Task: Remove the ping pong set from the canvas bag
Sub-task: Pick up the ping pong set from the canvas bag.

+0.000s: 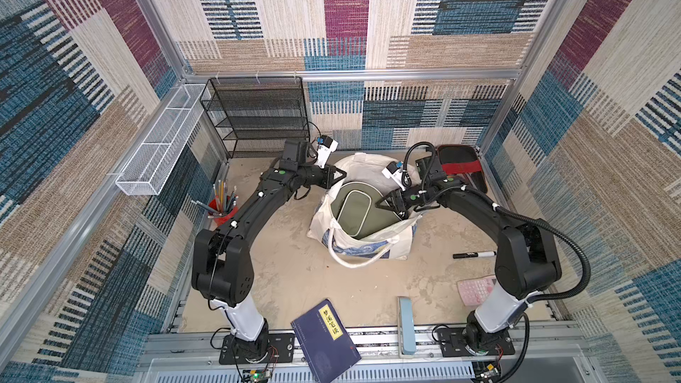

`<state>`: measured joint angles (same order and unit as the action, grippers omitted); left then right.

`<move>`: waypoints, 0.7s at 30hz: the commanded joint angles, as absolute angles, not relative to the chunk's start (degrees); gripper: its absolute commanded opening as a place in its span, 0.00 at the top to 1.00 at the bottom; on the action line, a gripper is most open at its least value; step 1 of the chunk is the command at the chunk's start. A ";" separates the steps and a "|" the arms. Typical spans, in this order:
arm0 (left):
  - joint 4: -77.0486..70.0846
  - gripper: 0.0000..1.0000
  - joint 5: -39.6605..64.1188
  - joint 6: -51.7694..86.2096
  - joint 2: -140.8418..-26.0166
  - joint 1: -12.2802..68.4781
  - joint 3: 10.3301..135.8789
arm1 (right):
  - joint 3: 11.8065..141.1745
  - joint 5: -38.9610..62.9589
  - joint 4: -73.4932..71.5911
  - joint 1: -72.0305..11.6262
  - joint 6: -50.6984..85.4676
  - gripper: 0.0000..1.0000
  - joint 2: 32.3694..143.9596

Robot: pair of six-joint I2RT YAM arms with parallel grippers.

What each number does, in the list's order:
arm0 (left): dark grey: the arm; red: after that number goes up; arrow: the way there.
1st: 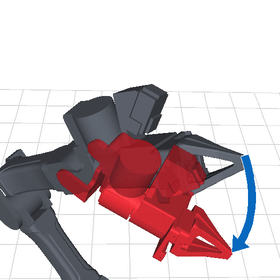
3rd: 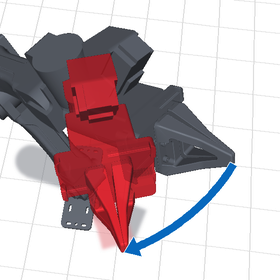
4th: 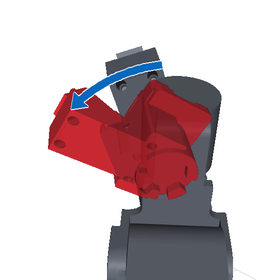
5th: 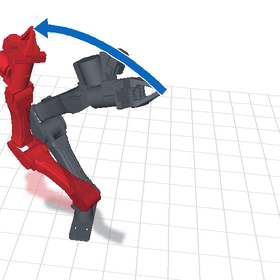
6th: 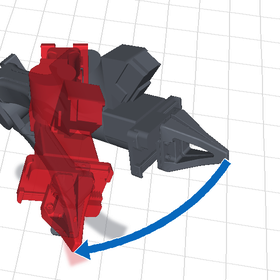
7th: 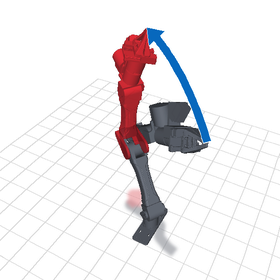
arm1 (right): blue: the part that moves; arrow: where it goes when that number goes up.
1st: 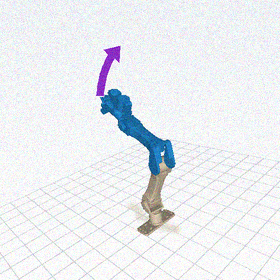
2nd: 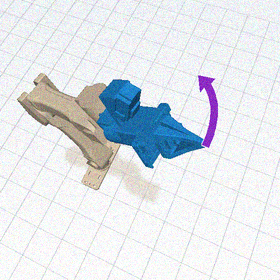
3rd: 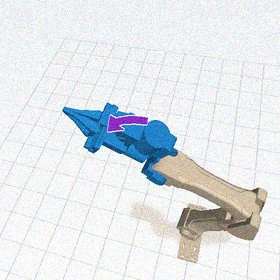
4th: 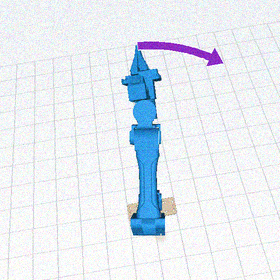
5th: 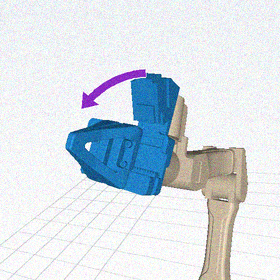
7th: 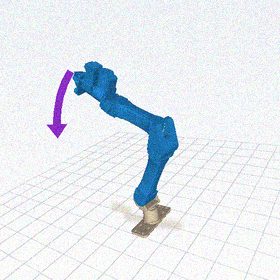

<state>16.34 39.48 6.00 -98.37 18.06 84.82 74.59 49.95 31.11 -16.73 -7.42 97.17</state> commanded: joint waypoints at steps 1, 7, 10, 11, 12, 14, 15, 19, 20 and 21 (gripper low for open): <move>12.80 1.00 41.46 6.49 -96.91 18.10 84.37 | 76.09 49.53 32.86 -16.70 -8.62 0.93 95.57; 22.10 1.00 32.62 4.58 -96.92 18.05 88.02 | 81.88 38.67 34.91 -16.70 -7.70 1.00 90.87; 26.60 1.00 27.32 3.91 -97.12 18.00 90.48 | 84.78 31.41 34.18 -16.79 -7.25 1.00 87.15; 27.70 1.00 26.19 3.91 -97.29 17.88 91.48 | 85.90 28.41 34.27 -16.79 -7.12 1.00 86.26; 28.67 1.00 25.63 3.95 -97.45 17.86 92.22 | 86.74 26.08 34.48 -16.87 -7.16 1.00 85.82; 29.85 1.00 25.24 4.30 -97.73 17.86 93.44 | 87.93 20.83 34.39 -17.50 -7.50 1.00 84.70; 30.10 1.00 25.29 4.51 -97.82 17.92 93.69 | 88.18 17.71 34.20 -18.40 -8.10 1.00 84.24; 30.01 1.00 26.15 5.10 -98.39 17.99 93.28 | 86.88 10.61 32.21 -23.35 -10.44 1.00 82.94; 29.88 1.00 26.45 5.25 -98.57 18.10 92.99 | 86.54 10.04 32.09 -24.17 -10.47 1.00 83.06; 29.52 1.00 26.79 5.61 -98.67 18.05 92.52 | 86.04 10.11 32.04 -24.81 -10.54 1.00 83.31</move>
